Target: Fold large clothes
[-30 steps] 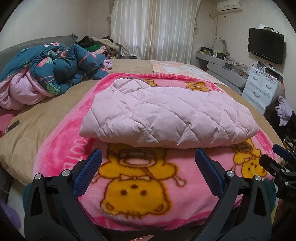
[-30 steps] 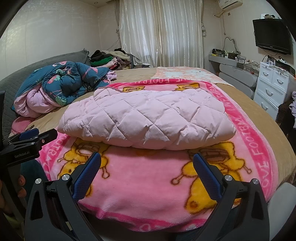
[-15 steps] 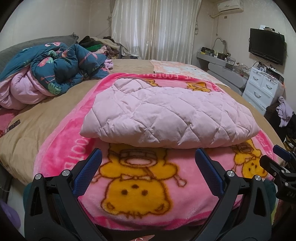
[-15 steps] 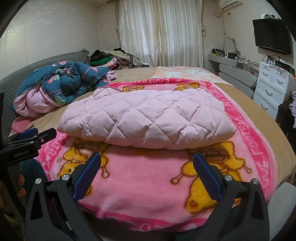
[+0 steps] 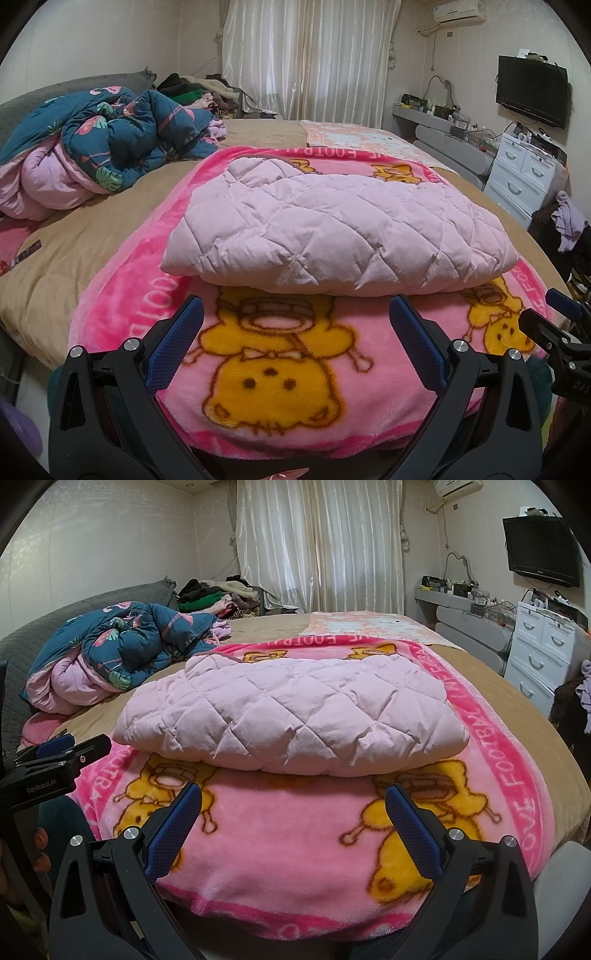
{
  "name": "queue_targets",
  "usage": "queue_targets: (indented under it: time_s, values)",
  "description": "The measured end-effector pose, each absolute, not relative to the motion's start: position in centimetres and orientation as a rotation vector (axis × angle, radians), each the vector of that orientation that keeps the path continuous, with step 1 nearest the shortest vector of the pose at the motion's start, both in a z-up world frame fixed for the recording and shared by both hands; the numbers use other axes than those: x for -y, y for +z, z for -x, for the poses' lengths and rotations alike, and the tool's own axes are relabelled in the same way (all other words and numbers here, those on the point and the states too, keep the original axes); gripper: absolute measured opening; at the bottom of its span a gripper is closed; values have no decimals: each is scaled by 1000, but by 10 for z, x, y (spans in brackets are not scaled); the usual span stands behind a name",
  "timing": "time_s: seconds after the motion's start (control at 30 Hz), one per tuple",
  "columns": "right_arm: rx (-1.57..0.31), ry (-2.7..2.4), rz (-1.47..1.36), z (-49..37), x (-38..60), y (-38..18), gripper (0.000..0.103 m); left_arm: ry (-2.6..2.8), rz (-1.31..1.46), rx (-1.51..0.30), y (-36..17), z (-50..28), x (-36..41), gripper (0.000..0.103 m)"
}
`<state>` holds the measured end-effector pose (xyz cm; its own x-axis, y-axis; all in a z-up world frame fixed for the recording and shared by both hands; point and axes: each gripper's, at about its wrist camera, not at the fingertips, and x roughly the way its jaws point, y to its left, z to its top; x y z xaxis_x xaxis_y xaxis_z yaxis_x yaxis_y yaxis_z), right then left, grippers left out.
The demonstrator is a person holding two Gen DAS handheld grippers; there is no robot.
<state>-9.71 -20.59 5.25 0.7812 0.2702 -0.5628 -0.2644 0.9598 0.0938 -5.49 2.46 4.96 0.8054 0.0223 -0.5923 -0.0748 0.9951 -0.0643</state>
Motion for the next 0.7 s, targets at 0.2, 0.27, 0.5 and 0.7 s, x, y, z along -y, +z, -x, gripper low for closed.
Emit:
queue_targets:
  time_s: [0.2,0.27,0.5,0.7]
  values:
    - [-609,288,-11,97,206,52,99,54,80,-636,49,55,-24,94]
    - [-608,287,-9,97,205,53,99,48,90,-648,48,55,-24,94]
    - [-609,288,-9,97,206,52,99,15,120,-689,42,53,-28,94]
    - [-611,268,-18,99,215,48,99,80,143,-708,38,45,-41,94]
